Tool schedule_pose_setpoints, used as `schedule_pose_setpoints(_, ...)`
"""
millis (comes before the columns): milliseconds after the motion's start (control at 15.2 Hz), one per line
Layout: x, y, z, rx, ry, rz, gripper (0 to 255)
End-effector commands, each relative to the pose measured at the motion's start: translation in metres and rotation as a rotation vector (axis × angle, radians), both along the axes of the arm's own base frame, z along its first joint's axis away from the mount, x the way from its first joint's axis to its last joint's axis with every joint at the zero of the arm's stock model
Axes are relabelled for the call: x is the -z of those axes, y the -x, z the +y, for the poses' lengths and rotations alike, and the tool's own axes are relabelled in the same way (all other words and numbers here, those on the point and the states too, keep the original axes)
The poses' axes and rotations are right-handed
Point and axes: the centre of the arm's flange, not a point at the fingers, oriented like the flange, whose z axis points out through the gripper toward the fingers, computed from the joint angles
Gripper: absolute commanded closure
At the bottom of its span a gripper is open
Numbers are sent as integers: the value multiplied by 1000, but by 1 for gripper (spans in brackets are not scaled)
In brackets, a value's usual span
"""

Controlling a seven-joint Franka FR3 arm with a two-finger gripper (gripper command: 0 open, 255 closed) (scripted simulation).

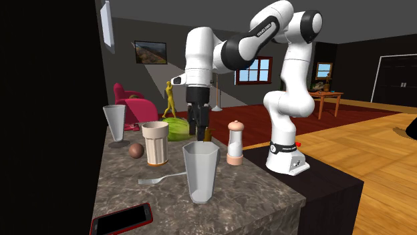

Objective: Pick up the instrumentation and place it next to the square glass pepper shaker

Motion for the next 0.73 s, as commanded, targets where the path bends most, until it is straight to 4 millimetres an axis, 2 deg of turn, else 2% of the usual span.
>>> schedule_pose_setpoints(0,11,-4,3,0,-1,1,0)
schedule_pose_setpoints(330,40,-7,7,0,-1,1,0)
schedule_pose_setpoints(660,40,-7,7,0,-1,1,0)
